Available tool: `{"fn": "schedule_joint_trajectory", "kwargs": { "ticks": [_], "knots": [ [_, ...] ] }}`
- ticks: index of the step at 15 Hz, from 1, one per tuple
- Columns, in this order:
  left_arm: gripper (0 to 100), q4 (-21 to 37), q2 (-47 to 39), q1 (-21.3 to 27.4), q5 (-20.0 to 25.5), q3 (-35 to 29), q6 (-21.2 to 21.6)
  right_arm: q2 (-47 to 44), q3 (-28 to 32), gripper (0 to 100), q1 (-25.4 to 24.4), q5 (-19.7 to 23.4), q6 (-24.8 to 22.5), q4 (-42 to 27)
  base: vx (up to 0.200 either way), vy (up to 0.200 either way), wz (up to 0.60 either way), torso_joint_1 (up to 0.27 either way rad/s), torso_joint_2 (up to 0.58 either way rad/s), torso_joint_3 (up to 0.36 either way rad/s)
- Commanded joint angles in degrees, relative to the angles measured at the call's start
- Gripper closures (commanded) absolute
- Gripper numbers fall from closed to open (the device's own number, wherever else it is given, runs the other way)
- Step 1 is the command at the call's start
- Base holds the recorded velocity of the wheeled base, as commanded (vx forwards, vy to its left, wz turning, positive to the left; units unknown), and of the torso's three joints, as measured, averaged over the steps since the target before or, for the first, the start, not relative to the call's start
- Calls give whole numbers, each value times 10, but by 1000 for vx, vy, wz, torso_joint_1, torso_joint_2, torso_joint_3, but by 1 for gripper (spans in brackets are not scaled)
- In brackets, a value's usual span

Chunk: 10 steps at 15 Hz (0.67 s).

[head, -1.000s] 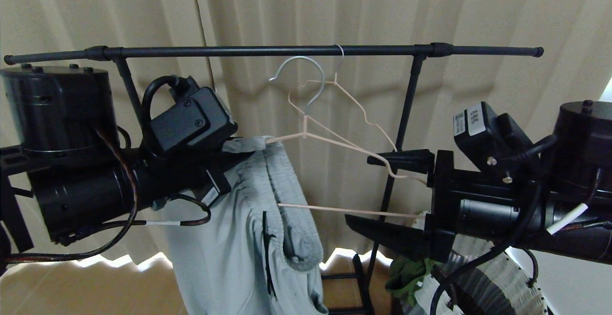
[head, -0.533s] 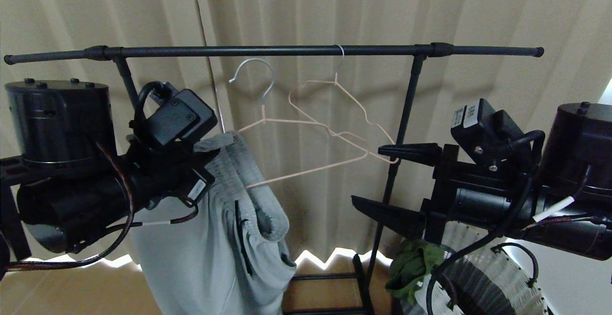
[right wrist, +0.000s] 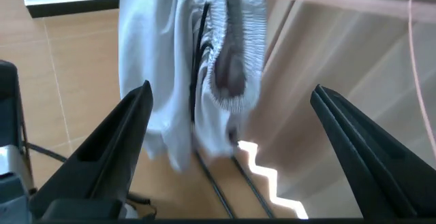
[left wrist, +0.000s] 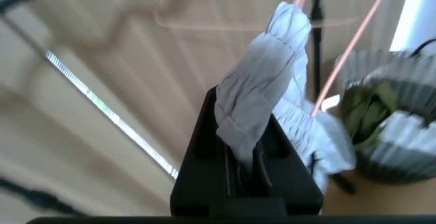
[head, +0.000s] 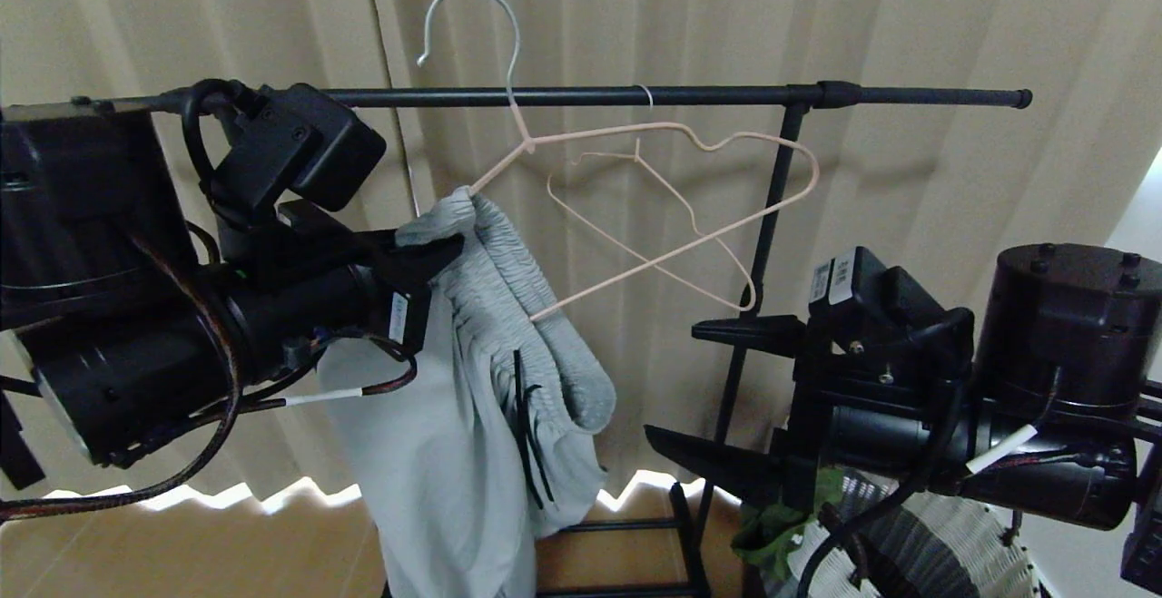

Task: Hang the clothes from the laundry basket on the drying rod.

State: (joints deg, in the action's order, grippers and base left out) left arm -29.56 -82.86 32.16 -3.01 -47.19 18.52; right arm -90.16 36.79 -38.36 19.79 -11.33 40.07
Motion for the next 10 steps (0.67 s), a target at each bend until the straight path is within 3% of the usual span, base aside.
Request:
{"fn": "schedule_joint_trajectory", "kwargs": {
  "ticks": [1,6,10],
  "knots": [
    [100,-6,3,2,7,0,0,-49,-1,0,-3,-2,0,38,0,0,0,0,0,0],
    [100,-16,24,35,12,0,0,-122,1,0,-1,-41,1,103,0,0,0,0,0,0],
    [100,-16,31,36,11,-4,0,-131,-6,0,0,-70,1,107,0,0,0,0,0,0]
  ]
}}
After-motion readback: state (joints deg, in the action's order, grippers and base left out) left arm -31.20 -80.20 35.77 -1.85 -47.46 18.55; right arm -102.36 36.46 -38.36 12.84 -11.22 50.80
